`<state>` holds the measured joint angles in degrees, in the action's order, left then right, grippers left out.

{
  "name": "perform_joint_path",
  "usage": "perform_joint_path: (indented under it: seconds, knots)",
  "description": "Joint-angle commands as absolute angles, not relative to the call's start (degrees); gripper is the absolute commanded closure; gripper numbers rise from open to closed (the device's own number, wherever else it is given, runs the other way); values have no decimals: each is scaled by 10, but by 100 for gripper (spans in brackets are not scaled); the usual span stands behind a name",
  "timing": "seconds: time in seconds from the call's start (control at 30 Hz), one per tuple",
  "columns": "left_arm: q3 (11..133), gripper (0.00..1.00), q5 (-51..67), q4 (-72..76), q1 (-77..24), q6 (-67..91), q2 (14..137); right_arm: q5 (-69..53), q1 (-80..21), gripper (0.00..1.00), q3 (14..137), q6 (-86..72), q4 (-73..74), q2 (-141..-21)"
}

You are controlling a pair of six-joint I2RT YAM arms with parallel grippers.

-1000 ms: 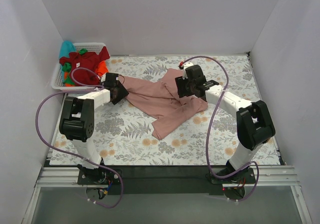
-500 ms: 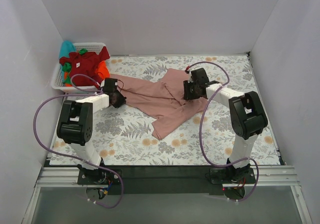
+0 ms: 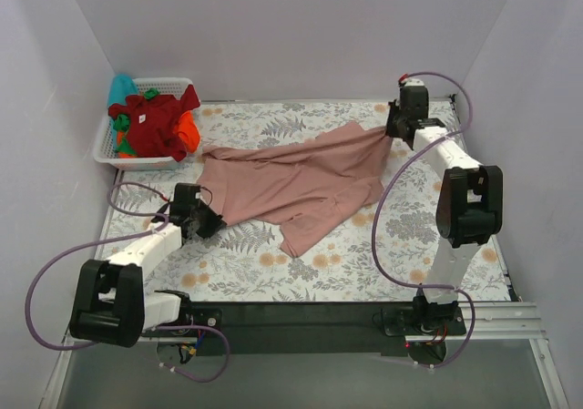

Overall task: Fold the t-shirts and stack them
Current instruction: Flatten the tshirt out

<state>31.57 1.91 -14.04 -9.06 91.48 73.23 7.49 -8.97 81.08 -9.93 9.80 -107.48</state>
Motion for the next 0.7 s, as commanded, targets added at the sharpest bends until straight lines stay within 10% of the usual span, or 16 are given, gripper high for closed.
perform_joint_path:
  seconds: [0.0,0.3,0.53,0.67]
  knots:
    - [269,100,64,-176,-91,961,672,163,-62,99,890,-90,92,-1098]
    - [249,73,92,-235,-105,967,569,84,-90,45,833,-90,134,-1037]
    - [317,37,-50,-302,-105,883,540,4,-192,41,631,-147,143,-910]
    - [351,36,-85,-271,-105,824,602,-6,-269,41,569,-170,162,-877]
